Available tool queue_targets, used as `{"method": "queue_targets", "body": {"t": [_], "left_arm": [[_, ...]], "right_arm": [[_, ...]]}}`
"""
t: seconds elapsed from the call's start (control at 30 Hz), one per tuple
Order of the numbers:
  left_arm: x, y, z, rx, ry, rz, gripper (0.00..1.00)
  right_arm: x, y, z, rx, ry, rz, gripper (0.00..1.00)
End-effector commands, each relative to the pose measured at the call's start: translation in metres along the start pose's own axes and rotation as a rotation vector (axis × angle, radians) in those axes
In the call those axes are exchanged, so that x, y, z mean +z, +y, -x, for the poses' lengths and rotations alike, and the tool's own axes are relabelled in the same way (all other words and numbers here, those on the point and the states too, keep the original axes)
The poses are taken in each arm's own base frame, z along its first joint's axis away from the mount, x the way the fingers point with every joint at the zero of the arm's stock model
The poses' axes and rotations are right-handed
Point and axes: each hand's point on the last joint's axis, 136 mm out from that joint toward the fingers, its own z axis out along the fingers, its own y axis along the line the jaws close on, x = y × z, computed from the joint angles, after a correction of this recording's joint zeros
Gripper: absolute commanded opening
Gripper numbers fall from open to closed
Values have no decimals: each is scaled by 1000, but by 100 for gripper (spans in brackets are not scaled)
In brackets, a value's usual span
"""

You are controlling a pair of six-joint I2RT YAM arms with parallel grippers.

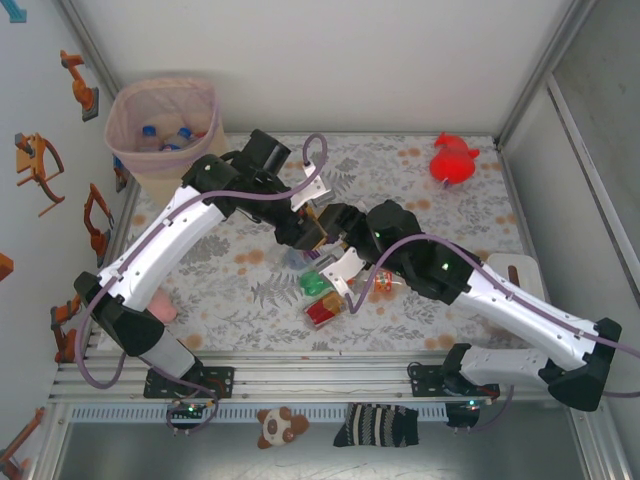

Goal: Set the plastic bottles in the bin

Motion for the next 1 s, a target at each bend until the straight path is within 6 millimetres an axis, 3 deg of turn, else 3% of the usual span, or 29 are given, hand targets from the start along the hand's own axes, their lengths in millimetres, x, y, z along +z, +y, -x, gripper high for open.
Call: {"method": "queue_targets", "body": {"t": [0.0,0.27,0.57,0.73,0.97], "left_arm": [[-3,0,3,21,2,6,41],[-4,8,1,17,11,50,38],[-18,40,8,-40,-41,186,36],[-42,71,11,-127,-122,293,33],[-105,125,11,-300,-293,485,33]], "right_arm": [[-11,1,-2,18,15,-4,90],[-27,5,-10,110,57,-7,93],[-46,5,-5,588,23,-35,87],[-45,8,-8,933,37,-40,86],[-38,10,-36,1289,203,-121,86]]}}
